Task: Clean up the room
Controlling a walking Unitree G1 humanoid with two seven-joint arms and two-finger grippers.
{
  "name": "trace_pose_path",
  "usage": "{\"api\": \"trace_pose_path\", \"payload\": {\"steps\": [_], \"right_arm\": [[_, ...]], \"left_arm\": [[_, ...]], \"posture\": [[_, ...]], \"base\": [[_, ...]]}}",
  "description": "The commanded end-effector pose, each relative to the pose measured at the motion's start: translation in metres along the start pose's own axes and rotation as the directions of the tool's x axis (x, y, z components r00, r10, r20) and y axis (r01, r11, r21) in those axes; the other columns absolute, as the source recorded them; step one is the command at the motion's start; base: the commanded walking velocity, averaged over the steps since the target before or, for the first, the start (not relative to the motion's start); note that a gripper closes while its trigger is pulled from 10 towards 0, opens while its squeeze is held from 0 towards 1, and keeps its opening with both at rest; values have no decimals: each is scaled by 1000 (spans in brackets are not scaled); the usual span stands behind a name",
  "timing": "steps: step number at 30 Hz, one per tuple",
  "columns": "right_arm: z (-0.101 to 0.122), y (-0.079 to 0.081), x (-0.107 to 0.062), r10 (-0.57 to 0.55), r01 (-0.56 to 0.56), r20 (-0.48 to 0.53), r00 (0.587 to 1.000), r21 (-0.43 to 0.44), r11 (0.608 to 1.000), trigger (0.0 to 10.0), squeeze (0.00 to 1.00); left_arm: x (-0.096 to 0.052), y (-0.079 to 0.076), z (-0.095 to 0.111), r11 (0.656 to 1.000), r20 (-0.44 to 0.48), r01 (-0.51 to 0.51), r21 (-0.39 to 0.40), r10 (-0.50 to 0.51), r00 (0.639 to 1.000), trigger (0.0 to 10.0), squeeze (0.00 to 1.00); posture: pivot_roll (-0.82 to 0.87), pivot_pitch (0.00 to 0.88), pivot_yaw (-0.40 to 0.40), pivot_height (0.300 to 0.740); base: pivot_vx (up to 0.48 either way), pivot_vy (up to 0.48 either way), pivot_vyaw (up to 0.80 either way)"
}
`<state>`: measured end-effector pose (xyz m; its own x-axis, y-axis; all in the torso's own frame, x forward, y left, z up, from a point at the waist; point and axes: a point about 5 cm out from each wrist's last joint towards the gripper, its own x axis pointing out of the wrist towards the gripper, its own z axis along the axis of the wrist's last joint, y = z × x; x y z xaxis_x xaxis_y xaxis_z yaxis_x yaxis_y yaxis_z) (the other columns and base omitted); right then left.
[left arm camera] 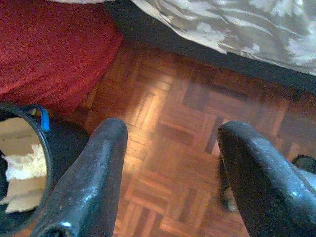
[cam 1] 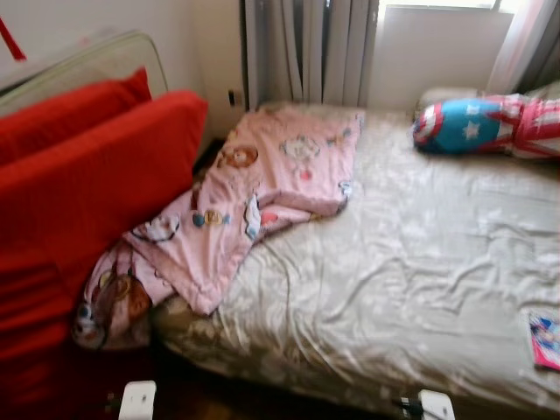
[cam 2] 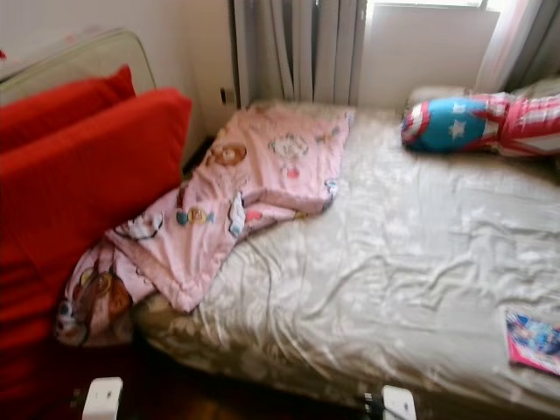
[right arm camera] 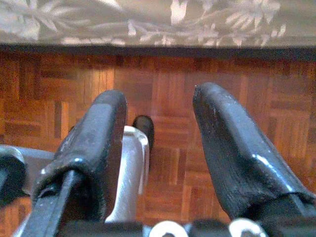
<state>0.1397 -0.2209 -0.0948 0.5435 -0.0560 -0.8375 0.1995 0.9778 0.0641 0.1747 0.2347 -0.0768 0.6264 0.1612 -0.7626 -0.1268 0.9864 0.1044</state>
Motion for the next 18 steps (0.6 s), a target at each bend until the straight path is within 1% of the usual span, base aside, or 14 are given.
{"api": "trace_pose_path", "payload": {"steps": [1, 10, 18], "right_arm": [[5, 7, 2, 12, -12, 17, 1000, 16, 1000, 10000, 0], [4, 7, 2, 9, -10, 17, 1000, 16, 1000, 10000, 0], [3, 6, 1, 7, -7, 17, 1000, 12, 1000, 10000, 0]], "left_arm": [[-1, 7, 0, 1000, -3, -21, -7, 21, 1000, 10000, 0], [-1, 7, 0, 1000, -3, -20, -7, 20, 1000, 10000, 0], [-1, 8, -1, 1000, 0, -22, -4, 22, 1000, 10000, 0]], "posture": [[43, 0, 27, 740], [31, 0, 31, 740], [32, 0, 23, 740]], "base": [[0, 442, 0], [0, 425, 0], [0, 0, 0]]}}
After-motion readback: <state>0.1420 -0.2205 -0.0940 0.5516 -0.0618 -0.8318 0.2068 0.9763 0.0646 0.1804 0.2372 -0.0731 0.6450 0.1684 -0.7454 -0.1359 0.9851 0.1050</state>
